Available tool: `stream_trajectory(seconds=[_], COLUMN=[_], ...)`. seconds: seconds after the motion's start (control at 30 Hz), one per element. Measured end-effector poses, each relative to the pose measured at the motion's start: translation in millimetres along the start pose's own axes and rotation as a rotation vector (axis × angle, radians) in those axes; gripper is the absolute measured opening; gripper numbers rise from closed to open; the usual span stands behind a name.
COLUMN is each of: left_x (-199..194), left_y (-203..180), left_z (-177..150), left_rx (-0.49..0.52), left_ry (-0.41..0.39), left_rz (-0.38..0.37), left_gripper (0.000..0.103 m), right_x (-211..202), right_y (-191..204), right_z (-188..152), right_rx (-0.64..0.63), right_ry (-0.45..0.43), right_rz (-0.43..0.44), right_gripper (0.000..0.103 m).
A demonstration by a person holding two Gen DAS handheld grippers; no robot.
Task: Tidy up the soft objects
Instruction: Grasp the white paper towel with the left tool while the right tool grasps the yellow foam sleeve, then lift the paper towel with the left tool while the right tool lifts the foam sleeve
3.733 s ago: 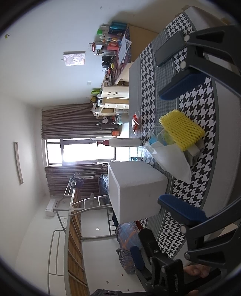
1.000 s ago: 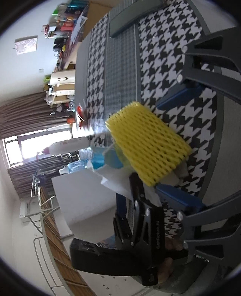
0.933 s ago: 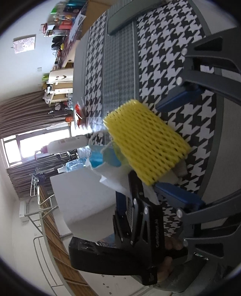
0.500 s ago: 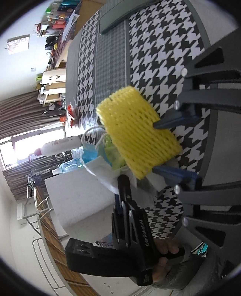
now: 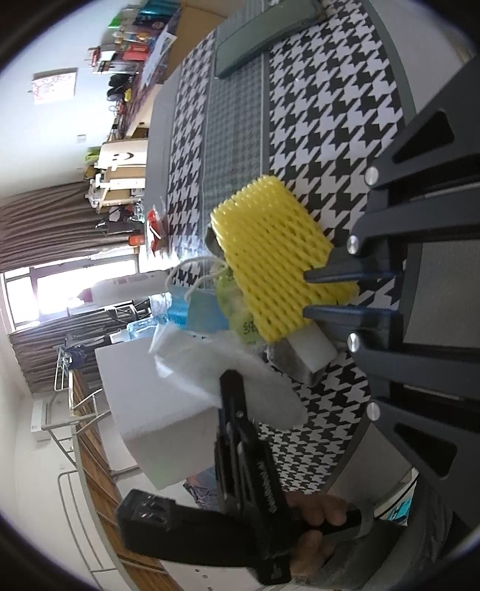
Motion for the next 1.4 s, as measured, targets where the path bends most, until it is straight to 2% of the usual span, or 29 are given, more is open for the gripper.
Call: stream_trajectory(seconds=[0.07, 0.1, 0.13, 0.27, 0.47, 0.5, 0.53, 0.57, 0.7, 0.8, 1.23, 1.4], left_x=[-4.7, -7.1, -9.2, -13.0, -20.9, -21.8, -22.4, -23.4, -28.5, -33.0, -58.8, -66.8], left_y=[1.8, 2.6, 3.1, 5.0, 4.6, 3.5, 4.1, 3.1, 0.9, 1.7, -2.9, -5.2], left_z=[0.4, 0.1, -0.2, 1.2, 0.9, 0.5, 0.6, 1.6, 4.1, 5.7, 14.0, 16.0], left_rx=[-0.004, -0.006, -0.008, -0.016, -0.024, -0.021, -0.021, -0.02, -0.015, -0.019, -0.019, -0.013], left_ry=[-0.007, -0.009, -0.011, -0.02, -0.031, -0.031, -0.032, -0.033, -0.047, -0.06, -0.123, -0.138], left_rz=[0.001, 0.004, 0.007, 0.012, 0.014, 0.012, 0.011, 0.009, 0.005, 0.011, 0.019, 0.028], left_gripper=[0.009, 0.009, 0.009, 0.009, 0.009, 0.009, 0.009, 0.009, 0.009, 0.009, 0.009, 0.009], right_x=[2.3, 2.0, 0.6, -1.1, 15.9, 16.5, 17.6, 17.9, 14.0, 4.2, -30.4, -35.6], right_y=[2.6, 3.7, 5.3, 5.6, 7.5, 7.5, 6.9, 6.0, 3.4, 2.3, 12.5, 11.6], right_z=[-1.2, -0.8, 0.7, 2.9, -1.3, -1.8, -2.3, -3.1, -2.7, 4.0, 33.1, 38.6], right_rx=[-0.014, -0.025, -0.035, -0.039, -0.091, -0.089, -0.081, -0.074, -0.064, -0.045, -0.037, -0.023], right_ry=[0.005, -0.004, -0.018, -0.039, -0.006, -0.005, 0.001, 0.008, 0.014, -0.013, -0.122, -0.139], right_rz=[-0.012, -0.026, -0.031, -0.03, -0.077, -0.074, -0.065, -0.06, -0.061, -0.055, -0.08, -0.092], right_gripper=[0.034, 0.05, 0.06, 0.06, 0.06, 0.056, 0.041, 0.034, 0.012, 0.008, 0.007, 0.005])
Point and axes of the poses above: each gripper's, at about its wrist camera, not at the fingertips, and x roughly the way its jaws point, y to its left, z to its top, the point moved 6 cm from there along x, roughly the way its jaws point, and after that the axes turned 9 degrees about -y, right-handed, at the moved point
